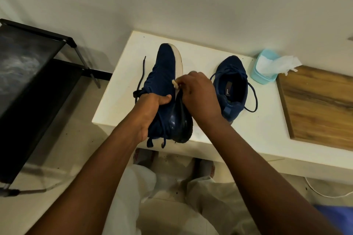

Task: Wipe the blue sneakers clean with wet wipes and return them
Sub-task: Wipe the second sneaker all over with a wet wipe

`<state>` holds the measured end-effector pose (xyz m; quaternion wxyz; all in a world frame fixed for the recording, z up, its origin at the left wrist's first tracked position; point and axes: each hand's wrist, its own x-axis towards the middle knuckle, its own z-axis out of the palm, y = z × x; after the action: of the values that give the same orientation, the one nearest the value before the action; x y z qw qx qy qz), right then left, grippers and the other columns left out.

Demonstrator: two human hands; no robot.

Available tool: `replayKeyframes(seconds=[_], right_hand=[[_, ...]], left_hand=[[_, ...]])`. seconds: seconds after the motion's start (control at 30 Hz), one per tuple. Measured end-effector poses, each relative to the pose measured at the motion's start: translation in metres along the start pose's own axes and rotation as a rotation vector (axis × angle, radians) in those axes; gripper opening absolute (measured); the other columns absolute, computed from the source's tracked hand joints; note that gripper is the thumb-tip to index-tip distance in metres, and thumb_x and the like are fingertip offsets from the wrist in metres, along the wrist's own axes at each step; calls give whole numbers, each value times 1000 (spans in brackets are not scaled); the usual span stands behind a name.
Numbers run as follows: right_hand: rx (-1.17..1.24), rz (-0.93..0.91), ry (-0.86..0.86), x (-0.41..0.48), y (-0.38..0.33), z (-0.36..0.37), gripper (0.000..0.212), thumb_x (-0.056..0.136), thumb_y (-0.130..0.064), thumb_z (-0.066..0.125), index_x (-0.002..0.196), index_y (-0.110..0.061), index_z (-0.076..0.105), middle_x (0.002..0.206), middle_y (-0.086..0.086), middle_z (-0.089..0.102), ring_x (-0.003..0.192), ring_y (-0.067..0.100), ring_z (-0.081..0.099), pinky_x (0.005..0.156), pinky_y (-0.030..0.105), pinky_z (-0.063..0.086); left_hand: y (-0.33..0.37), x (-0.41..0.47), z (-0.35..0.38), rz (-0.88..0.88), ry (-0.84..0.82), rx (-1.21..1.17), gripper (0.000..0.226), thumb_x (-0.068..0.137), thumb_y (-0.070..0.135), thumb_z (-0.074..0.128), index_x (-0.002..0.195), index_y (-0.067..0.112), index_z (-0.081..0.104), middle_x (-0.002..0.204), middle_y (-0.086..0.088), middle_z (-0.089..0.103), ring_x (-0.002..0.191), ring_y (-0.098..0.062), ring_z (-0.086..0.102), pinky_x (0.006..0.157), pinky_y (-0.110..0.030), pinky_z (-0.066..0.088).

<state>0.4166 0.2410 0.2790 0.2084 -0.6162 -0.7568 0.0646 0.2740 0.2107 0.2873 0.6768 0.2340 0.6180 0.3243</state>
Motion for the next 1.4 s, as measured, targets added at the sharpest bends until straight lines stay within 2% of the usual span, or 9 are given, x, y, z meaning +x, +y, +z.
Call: replayKeyframes(seconds=[0.17, 0.23, 0.33, 0.53, 0.67, 0.77, 0.9, 0.97, 1.4], right_hand=[[-13, -64, 170, 57, 4, 17, 22, 88, 2, 58, 96, -10, 75, 90, 10, 62, 89, 27, 56, 68, 30, 42], [-26, -60, 184, 77, 6, 18, 22, 89, -1, 56, 93, -11, 75, 91, 9, 63, 89, 27, 57, 67, 31, 43], [-40, -65, 139, 89, 7, 19, 25, 88, 1, 57, 95, -13, 76, 93, 8, 64, 89, 27, 61, 67, 31, 46], [-25, -49, 7, 21, -7, 5, 25, 94, -6, 59, 114, -13, 73, 97, 12, 62, 90, 28, 60, 72, 32, 47], [111, 75, -152, -7, -14, -17, 25, 94, -3, 58, 112, -12, 74, 106, 10, 68, 96, 24, 65, 88, 34, 53], [365, 214, -225, -19, -11, -36, 18, 93, -8, 64, 101, -16, 77, 101, 0, 73, 91, 14, 68, 85, 28, 57], [1340, 655, -192, -34, -9, -51, 24, 94, -5, 61, 116, -11, 68, 111, 8, 73, 103, 24, 71, 87, 35, 59], [1627, 761, -234, -37, -7, -50, 30, 95, -2, 56, 124, -8, 63, 119, 12, 70, 108, 28, 69, 92, 39, 57], [1793, 727, -306, -37, -3, -54, 39, 94, -27, 59, 126, -5, 63, 117, 15, 66, 109, 31, 65, 93, 42, 54]], left_hand=[[2, 5, -3, 5, 0, 5, 20, 91, 21, 72, 105, 13, 60, 96, -9, 69, 87, -28, 68, 76, -37, 56], [2, 8, -2, 27, -5, 34, 36, 92, 22, 72, 122, 11, 56, 107, -10, 68, 96, -30, 66, 88, -44, 55], [2, 10, -1, 46, 5, 39, 53, 92, 21, 71, 139, 9, 50, 116, -12, 66, 103, -31, 65, 96, -46, 53], [1, 8, -2, 51, 9, 27, 47, 94, 21, 69, 136, 10, 54, 111, -11, 69, 97, -29, 67, 85, -41, 55], [2, 5, -3, 27, 14, 29, 48, 92, 23, 71, 135, 9, 56, 113, -12, 69, 101, -32, 66, 93, -46, 54], [3, 3, -4, 3, -4, 26, 39, 92, 24, 70, 127, 9, 59, 105, -10, 70, 95, -29, 67, 79, -40, 54], [4, 3, -5, -10, -36, 13, 21, 93, 22, 68, 112, 15, 60, 101, -8, 71, 91, -27, 68, 70, -36, 52], [4, 5, -5, -13, -36, 14, 15, 93, 22, 68, 105, 17, 59, 101, -8, 71, 90, -27, 69, 69, -36, 52], [2, 12, -4, 4, 11, 66, 45, 89, 28, 72, 127, 12, 55, 111, -10, 68, 100, -31, 66, 94, -47, 54]])
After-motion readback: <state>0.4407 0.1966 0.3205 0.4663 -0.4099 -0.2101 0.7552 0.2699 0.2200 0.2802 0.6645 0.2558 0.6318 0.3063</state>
